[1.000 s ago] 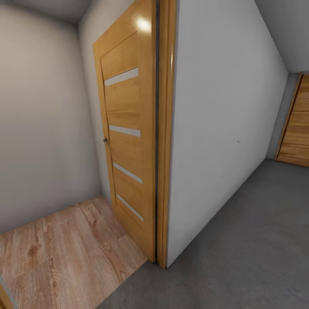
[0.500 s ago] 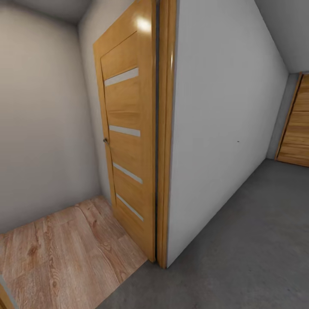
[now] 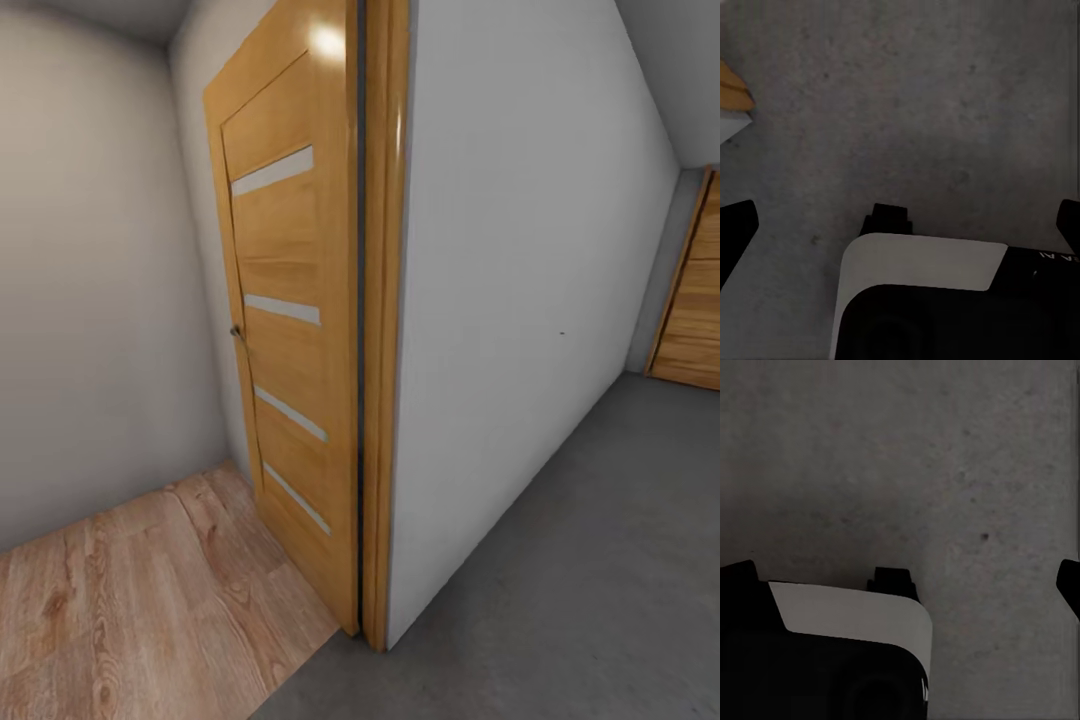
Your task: Move the two storage containers from the living room to the garage. In the garage, place one container on the floor and stack the other container on top of it (either order is fine).
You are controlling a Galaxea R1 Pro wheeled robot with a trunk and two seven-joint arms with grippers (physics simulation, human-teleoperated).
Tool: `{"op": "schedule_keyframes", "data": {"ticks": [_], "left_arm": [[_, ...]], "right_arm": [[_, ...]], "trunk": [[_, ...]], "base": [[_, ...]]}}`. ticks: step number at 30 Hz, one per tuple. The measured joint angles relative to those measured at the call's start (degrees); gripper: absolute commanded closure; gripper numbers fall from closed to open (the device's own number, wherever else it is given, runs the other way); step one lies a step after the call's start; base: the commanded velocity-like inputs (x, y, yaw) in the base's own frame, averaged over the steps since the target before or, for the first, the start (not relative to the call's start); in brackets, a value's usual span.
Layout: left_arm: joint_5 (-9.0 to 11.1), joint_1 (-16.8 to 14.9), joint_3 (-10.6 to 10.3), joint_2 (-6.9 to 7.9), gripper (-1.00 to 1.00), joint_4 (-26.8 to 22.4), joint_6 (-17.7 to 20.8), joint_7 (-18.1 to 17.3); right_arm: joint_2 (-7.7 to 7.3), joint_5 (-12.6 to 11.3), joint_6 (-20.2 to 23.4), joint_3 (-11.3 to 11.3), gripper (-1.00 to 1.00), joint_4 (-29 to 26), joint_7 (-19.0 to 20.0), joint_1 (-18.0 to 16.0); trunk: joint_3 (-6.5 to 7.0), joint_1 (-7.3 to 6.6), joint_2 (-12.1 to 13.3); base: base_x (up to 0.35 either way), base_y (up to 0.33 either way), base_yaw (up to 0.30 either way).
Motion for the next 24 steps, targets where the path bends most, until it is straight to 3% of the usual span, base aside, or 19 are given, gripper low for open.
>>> {"op": "schedule_keyframes", "data": {"ticks": [12,24], "left_arm": [[0.0,0.0,0.0,0.0,-1.0,0.0,0.0,0.0],[0.1,0.0,0.0,0.01,-1.0,0.0,0.0,0.0]], "right_arm": [[-0.02,0.1,0.0,0.0,-1.0,0.0,0.0,0.0],[-0.16,0.3,0.0,0.0,-1.0,0.0,0.0,0.0]], "trunk": [[0.0,0.01,0.0],[0.0,0.03,0.0]], "base": [[0.281,-0.069,0.015],[0.016,-0.003,0.253]]}}
